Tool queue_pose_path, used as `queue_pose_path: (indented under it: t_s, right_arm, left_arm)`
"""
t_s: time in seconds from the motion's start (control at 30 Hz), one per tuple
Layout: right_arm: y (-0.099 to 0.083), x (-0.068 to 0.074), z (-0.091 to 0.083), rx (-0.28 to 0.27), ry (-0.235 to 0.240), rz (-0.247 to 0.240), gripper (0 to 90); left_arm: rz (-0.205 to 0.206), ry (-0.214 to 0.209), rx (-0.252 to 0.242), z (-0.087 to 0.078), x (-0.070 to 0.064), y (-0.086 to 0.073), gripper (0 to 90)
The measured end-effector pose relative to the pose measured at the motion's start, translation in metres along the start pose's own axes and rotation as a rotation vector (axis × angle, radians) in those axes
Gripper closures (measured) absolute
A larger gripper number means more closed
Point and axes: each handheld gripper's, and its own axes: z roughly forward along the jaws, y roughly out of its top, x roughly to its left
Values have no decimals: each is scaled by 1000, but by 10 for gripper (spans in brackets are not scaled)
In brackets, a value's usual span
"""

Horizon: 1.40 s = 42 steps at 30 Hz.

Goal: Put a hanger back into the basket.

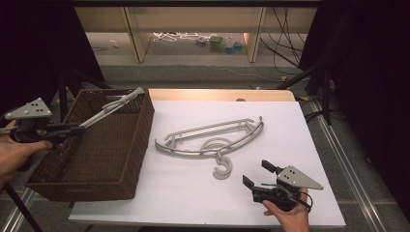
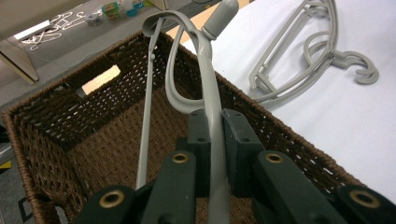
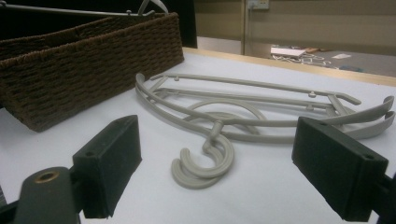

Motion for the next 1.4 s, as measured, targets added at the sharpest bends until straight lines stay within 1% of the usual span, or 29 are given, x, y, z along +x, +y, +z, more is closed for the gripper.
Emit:
queue_pose_path:
  t_s: [0.03,0.07,0.13,0.17,0.23,0.27,0.33,0.37,0.4,0.43,0.5,0.53,0.57,0.6,0.63,0.7,0.77,0.83,0.93,1.03,1.1,1.13,1.17,1.2,1.23,1.27,1.3,1.37,1.4]
  right_arm:
    - [0,0,0,1,0,1,164]
    - [0,0,0,-5,-2,1,164]
    - [0,0,0,-5,-2,2,164]
    - [0,0,0,-6,-2,3,164]
    - [0,0,0,-7,-1,1,164]
    - [0,0,0,2,0,7,164]
    - [0,1,0,-2,-2,5,164]
    - [0,1,0,1,-2,5,165]
    - [-1,1,2,-16,8,13,164]
    - [-1,0,2,-20,5,9,165]
    - [-1,0,2,-19,2,9,165]
    - [-1,-1,0,-3,-10,-1,165]
    - [-1,-1,1,-3,-8,0,165]
    - [-1,-1,2,-17,2,12,164]
    - [-1,-1,2,-4,-2,6,164]
    - [-2,0,3,-9,-2,10,164]
    - [-1,0,2,4,-3,7,165]
    - [-1,0,2,-2,-1,13,164]
    - [-1,-1,2,0,0,11,164]
    - [-1,-1,2,3,1,11,164]
    - [-1,-1,3,-20,4,13,164]
    - [-1,-1,3,-21,4,12,164]
    - [-2,-1,3,-20,4,12,164]
    - [-1,-1,1,5,-10,4,165]
    - [-1,-1,1,-1,-11,5,164]
    - [-1,-1,1,-3,-6,3,164]
    - [-1,0,3,-16,4,13,164]
    - [-1,-1,2,-4,-2,5,164]
    - [-1,-1,2,-5,-1,7,165]
  left_arm:
    - [-1,1,12,0,1,-2,817]
    - [-7,-10,6,1,1,-3,817]
    - [-13,-9,16,2,3,-8,817]
    - [-23,-9,19,4,5,-12,817]
    - [-25,-2,29,8,8,-16,817]
    - [-26,-4,32,11,9,-18,817]
    - [-34,-7,31,16,12,-22,816]
    - [-38,-16,35,18,13,-25,816]
    - [-47,-16,39,21,14,-27,816]
    - [-45,-16,43,23,14,-29,816]
    - [-59,-19,47,29,14,-34,816]
    - [-61,-22,43,31,14,-36,816]
    - [-58,-24,42,32,15,-38,816]
    - [-63,-31,39,35,16,-40,816]
    - [-59,-32,41,37,17,-42,816]
    - [-73,-33,45,42,17,-45,816]
    - [-71,-45,57,47,16,-48,816]
    - [-74,-59,69,53,15,-51,815]
    - [-79,-58,68,59,15,-54,815]
    - [-83,-73,100,64,16,-56,815]
    - [-75,-83,123,65,17,-59,814]
    - [-73,-76,130,65,16,-59,814]
    - [-69,-86,148,66,17,-60,814]
    - [-77,-91,156,67,17,-62,814]
    - [-80,-94,171,69,17,-63,813]
    - [-65,-96,198,70,16,-63,813]
    - [-57,-101,214,71,16,-64,812]
    - [-46,-107,229,74,15,-65,810]
    - [-30,-115,239,75,15,-66,809]
